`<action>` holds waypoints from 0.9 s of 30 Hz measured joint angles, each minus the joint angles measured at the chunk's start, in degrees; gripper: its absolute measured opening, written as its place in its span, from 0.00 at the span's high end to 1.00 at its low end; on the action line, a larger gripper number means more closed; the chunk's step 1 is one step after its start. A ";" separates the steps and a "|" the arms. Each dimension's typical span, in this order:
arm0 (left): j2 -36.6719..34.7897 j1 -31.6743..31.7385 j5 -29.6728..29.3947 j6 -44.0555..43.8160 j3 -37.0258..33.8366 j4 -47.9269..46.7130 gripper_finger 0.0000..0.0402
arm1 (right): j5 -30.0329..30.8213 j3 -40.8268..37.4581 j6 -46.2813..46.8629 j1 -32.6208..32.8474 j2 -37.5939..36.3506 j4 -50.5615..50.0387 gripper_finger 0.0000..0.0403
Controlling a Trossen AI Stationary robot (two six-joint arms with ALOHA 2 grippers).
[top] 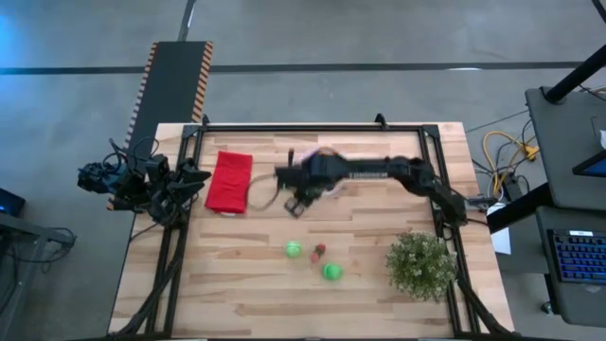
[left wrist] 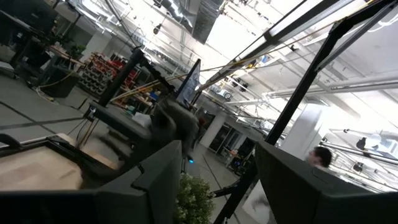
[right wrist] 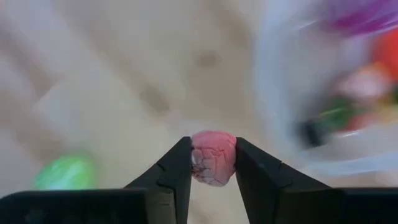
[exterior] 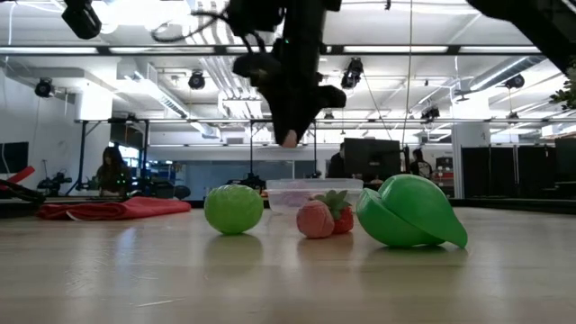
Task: Pick and placing Produce into tupperware
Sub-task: Put the top pink peach into the transparent bin
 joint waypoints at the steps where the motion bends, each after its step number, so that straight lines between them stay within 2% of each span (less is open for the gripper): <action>1: 0.00 0.00 0.00 0.00 0.01 0.01 0.52 | 0.94 0.96 -0.89 -1.55 0.00 -1.24 0.75; 4: 0.00 0.00 0.00 0.00 0.00 0.02 0.52 | 2.34 1.85 -3.00 -6.48 0.02 -2.72 0.75; 11: 0.00 0.00 0.00 0.00 0.00 0.02 0.52 | -0.63 -1.04 -7.04 -14.38 0.49 -2.57 0.75; 14: 0.00 0.00 0.00 0.03 0.00 0.00 0.52 | -2.92 -3.01 -7.78 -15.65 0.68 -2.03 0.75; 23: 0.00 0.01 -0.02 0.57 0.00 0.01 0.52 | -3.68 -7.91 -9.10 -17.17 0.68 3.08 0.74; 27: 0.02 0.02 -0.02 0.57 0.00 0.00 0.52 | -1.35 -8.55 -9.70 -17.33 0.68 4.30 0.69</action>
